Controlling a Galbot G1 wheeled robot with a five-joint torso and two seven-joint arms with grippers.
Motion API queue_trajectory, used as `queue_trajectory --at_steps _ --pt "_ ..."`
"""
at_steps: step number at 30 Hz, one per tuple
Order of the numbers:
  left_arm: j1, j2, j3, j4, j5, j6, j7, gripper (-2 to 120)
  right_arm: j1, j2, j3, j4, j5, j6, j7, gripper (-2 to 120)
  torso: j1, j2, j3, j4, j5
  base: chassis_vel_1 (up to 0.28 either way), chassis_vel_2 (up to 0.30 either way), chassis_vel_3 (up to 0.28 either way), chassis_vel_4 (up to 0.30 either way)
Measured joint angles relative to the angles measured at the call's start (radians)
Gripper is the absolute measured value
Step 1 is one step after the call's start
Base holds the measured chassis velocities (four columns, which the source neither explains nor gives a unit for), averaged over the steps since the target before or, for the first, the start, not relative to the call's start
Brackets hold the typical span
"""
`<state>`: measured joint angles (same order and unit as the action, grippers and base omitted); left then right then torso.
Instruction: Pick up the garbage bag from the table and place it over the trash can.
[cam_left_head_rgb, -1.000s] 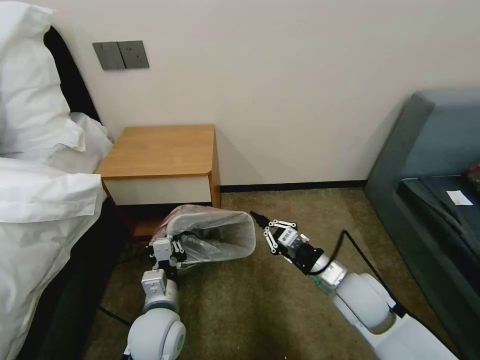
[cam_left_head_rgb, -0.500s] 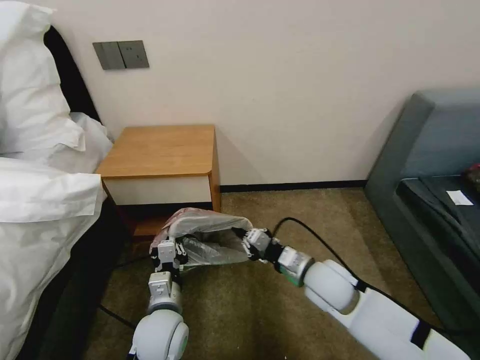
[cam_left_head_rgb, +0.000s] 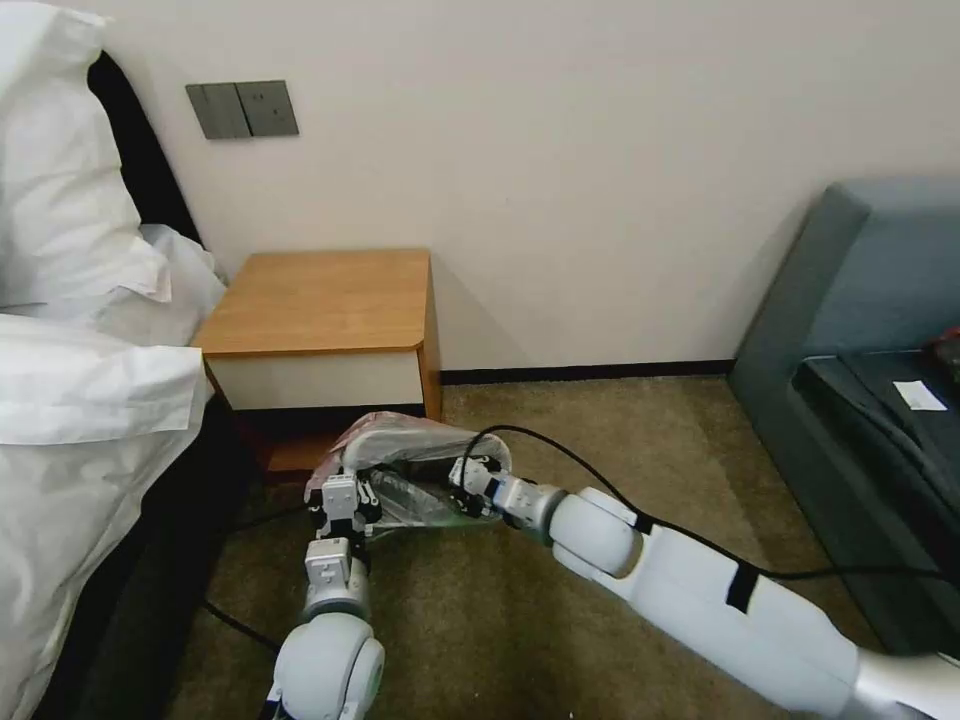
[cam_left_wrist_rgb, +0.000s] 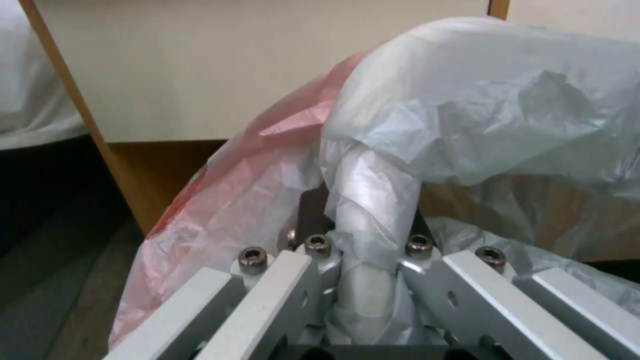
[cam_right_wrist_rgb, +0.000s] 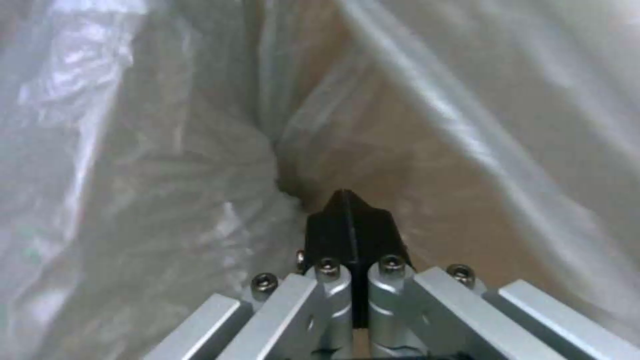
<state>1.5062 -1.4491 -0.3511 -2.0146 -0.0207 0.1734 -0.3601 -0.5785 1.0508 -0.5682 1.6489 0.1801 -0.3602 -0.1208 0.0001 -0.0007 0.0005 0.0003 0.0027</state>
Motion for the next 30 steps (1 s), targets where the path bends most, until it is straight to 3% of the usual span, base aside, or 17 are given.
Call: queue_trajectory --at_steps 17,30 --pt "0.065 -0.009 0.005 -0.012 0.059 -0.011 0.0 4 0.143 0.034 -0.164 -0.086 -0.002 -0.011 -0.022 0 0.0 0.0 0.0 0.0 0.0001 0.0 0.0 0.0 0.0" --pt "0.082 -0.032 0.013 -0.019 0.084 -0.016 0.001 4 0.157 0.08 -0.198 -0.163 -0.038 -0.004 -0.035 0 0.0 0.0 0.0 -0.0001 0.0002 0.0 0.0 0.0 0.0"
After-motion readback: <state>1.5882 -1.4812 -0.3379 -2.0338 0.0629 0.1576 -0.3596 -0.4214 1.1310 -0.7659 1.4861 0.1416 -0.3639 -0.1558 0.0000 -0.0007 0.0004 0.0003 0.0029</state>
